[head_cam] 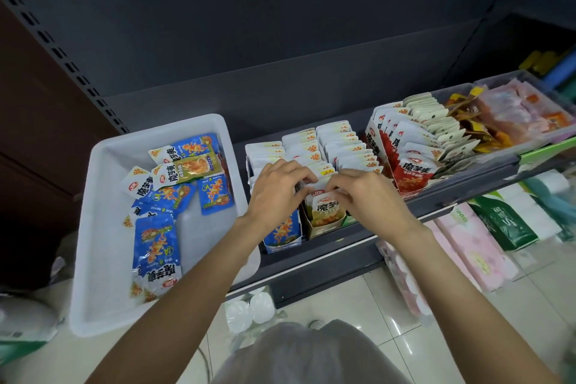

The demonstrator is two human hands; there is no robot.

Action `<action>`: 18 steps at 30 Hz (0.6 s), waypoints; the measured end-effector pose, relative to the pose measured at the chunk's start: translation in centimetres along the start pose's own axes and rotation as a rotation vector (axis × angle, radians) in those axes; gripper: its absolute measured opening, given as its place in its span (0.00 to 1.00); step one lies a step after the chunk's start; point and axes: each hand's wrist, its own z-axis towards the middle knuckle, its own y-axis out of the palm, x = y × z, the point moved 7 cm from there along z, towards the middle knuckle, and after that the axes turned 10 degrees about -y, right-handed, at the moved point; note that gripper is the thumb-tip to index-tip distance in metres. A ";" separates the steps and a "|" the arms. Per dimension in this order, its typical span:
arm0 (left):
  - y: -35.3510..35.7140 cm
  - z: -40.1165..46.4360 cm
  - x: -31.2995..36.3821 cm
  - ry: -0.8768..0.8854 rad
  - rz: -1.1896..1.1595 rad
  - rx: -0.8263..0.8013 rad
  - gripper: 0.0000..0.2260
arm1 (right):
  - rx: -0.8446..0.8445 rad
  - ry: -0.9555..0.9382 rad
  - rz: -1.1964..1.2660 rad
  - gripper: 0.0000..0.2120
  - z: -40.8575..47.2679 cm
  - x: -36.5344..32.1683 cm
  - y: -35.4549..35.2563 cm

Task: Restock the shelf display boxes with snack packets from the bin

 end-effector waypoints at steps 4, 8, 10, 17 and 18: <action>-0.2 -0.1 0.0 0.009 -0.016 -0.001 0.06 | 0.006 0.016 -0.143 0.08 0.5 -0.2 -0.1; -0.4 -0.2 0.0 0.026 -0.031 -0.019 0.07 | -0.043 0.005 -0.223 0.10 0.5 -0.3 2.0; -1.7 -0.8 -0.2 0.036 -0.052 0.041 0.08 | 0.027 0.014 -0.232 0.10 -0.1 -0.7 1.3; -10.0 -9.2 -10.6 -0.351 -0.143 0.428 0.13 | 0.298 -0.027 0.212 0.09 2.6 -6.3 -0.5; -10.0 -10.3 -13.0 -0.454 -0.079 0.387 0.14 | 0.257 -0.059 0.263 0.09 3.8 -7.5 0.5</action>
